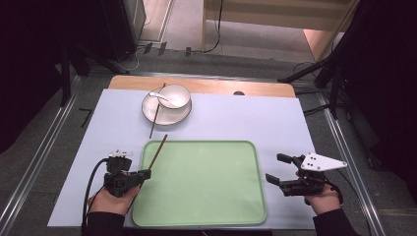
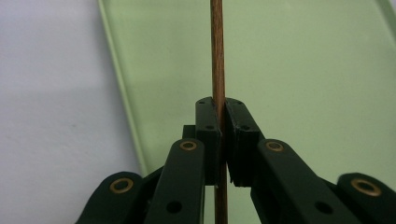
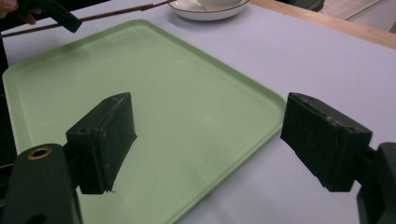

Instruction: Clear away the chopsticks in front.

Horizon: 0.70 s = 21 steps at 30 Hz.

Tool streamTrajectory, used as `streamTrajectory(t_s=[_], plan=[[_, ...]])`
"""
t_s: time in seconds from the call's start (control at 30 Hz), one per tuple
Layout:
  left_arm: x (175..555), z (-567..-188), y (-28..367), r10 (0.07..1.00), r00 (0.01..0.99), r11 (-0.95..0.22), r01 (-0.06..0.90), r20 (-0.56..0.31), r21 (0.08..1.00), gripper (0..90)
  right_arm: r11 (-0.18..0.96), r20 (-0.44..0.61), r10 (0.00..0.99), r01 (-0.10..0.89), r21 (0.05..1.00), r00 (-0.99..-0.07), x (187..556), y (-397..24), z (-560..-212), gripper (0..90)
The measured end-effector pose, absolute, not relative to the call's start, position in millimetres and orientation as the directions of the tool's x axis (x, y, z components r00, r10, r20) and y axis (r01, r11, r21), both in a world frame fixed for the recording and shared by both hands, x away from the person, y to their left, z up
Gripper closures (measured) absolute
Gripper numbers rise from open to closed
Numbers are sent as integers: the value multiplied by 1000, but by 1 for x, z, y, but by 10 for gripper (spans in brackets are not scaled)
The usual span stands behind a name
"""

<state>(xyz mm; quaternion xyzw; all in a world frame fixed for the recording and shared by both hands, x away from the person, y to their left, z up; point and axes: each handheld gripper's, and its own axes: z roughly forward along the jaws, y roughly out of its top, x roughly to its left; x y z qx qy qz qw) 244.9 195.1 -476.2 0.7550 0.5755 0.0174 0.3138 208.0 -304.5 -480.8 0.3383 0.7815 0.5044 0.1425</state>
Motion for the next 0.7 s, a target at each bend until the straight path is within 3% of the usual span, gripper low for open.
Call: streamTrajectory(t_s=[0.27,0.57,0.7], plan=[[253,-501,186,890,320,-164,889,-324,426,855,267,117,669,384,884,-734,208,-304,-481,180],[252,-501,177,891,385,-244,854,-243,459,801,271,113,668,382,884,-736,207,-305,-481,180],[254,-501,180,887,377,-229,861,-266,455,811,271,113,669,382,884,-735,207,-304,-481,180]])
